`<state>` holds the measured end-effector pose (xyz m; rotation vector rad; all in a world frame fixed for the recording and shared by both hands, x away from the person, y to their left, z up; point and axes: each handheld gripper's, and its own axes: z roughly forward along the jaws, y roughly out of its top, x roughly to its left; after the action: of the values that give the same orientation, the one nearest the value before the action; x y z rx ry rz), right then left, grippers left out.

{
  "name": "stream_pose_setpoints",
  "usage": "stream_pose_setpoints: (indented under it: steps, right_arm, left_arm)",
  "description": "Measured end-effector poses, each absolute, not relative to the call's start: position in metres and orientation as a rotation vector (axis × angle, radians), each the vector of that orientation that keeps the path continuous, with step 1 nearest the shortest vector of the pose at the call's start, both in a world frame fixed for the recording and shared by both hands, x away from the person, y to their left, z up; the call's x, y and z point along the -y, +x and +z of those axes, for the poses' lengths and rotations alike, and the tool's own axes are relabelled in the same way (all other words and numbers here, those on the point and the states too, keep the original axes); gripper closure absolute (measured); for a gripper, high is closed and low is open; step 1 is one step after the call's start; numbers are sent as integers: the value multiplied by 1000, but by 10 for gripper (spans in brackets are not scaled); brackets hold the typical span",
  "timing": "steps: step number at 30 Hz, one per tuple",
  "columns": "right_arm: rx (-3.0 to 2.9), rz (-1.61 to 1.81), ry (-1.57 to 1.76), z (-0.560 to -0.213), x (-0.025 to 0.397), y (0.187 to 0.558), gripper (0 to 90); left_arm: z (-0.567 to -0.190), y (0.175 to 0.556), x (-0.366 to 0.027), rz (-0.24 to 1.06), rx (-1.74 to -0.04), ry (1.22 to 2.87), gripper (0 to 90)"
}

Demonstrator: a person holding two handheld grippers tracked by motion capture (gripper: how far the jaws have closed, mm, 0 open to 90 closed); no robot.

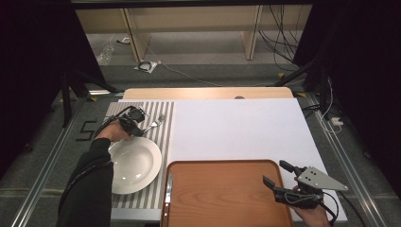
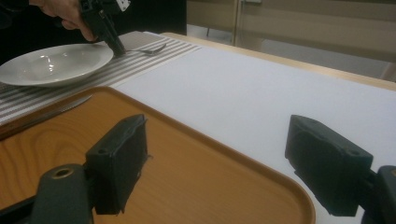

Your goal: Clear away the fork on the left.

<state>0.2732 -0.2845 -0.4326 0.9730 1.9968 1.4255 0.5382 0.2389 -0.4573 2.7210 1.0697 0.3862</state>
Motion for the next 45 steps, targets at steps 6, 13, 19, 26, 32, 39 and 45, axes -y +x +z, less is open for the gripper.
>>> stream_pose_setpoints:
  steps: [6,13,19,26,32,39,45]
  right_arm:
    - [-1996,1425,974,-432,285,273,218]
    - [-2008,1409,975,-432,285,272,218]
    - [-1997,1422,972,-432,284,273,219]
    - [-1997,1421,970,-432,284,272,219]
    - [-1999,1419,972,-432,283,272,219]
    - [-1999,1415,974,-432,283,272,219]
    - [-1999,1416,973,-432,283,272,219]
  left_arm:
    - [-450,539,-243,489,-1079,2700,773]
    - [-444,536,-250,551,-1073,2692,773]
    - [-437,532,-256,570,-1088,2678,773]
    - [-422,523,-254,522,-1136,2616,773]
    - [-406,514,-248,545,-1145,2605,773]
    - [-392,506,-242,572,-1113,2614,774]
    - [-386,496,-235,550,-1120,2597,774]
